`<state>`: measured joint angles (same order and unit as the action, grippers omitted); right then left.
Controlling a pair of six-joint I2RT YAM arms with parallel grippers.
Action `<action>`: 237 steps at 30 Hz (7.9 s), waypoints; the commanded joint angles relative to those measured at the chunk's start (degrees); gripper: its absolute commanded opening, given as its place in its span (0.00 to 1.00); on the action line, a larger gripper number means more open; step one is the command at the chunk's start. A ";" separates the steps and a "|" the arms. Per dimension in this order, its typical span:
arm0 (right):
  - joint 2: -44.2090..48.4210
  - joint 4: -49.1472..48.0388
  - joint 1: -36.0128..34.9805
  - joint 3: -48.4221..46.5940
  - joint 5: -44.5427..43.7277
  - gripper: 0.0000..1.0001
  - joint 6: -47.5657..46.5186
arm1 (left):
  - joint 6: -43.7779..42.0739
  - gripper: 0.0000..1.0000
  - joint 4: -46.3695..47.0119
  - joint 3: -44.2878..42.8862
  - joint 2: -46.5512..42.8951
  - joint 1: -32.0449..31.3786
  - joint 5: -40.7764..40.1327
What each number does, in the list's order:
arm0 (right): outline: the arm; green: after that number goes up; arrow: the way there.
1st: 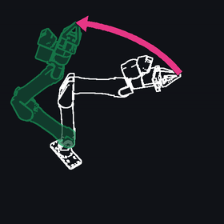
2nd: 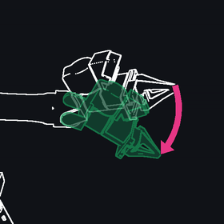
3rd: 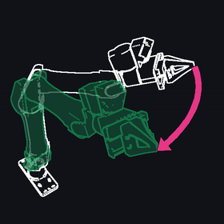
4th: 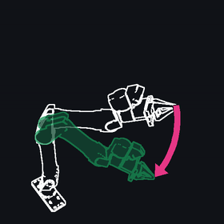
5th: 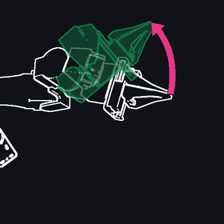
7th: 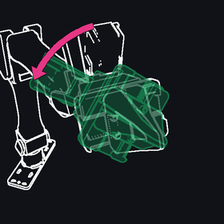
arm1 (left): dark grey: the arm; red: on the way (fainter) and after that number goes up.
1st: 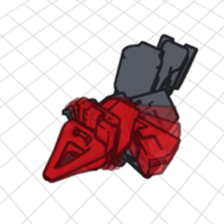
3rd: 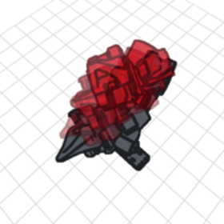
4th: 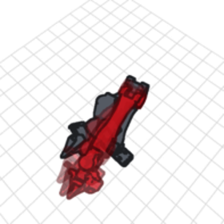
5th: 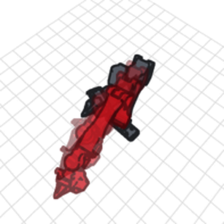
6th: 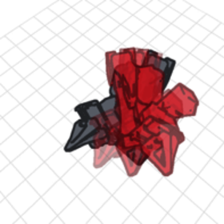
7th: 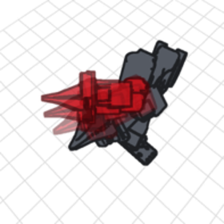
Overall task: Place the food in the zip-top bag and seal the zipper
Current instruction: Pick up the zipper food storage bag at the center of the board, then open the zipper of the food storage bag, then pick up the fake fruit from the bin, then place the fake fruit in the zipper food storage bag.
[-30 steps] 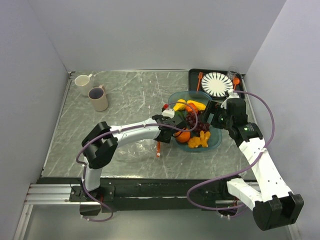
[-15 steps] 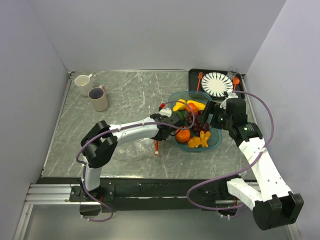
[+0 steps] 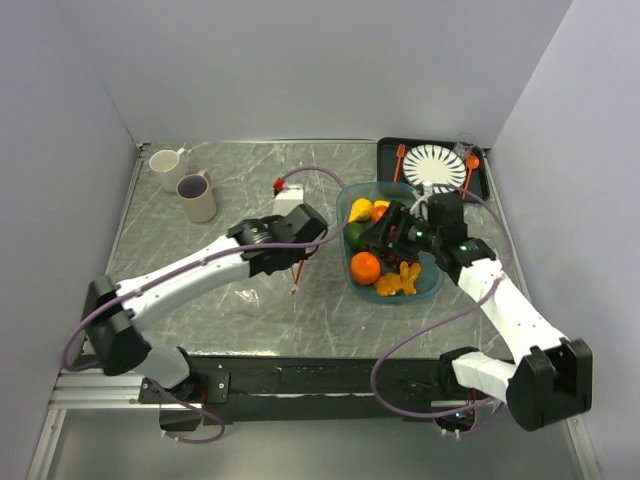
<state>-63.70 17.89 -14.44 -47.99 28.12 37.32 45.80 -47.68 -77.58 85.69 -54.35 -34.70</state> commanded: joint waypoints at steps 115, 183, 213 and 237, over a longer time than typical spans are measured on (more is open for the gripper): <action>-32.99 11.56 -5.25 -17.06 -34.71 0.48 -20.63 | -10.30 0.01 14.90 14.21 -14.94 11.19 14.22; -21.38 -20.09 -20.98 -11.87 -1.83 0.15 7.95 | -3.09 0.01 16.30 13.07 -16.26 9.96 11.49; -27.61 4.95 -30.39 -26.62 -12.65 0.22 -9.37 | 2.71 0.01 11.12 8.50 -15.54 10.23 6.22; -35.09 6.73 -32.94 -38.94 -22.41 0.56 -4.46 | 3.24 0.01 15.51 15.44 -18.72 10.58 13.52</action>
<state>-99.50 30.24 -48.56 -83.66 7.57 29.12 47.75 -34.11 -63.94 69.73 -43.31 -24.91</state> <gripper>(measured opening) 0.510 0.040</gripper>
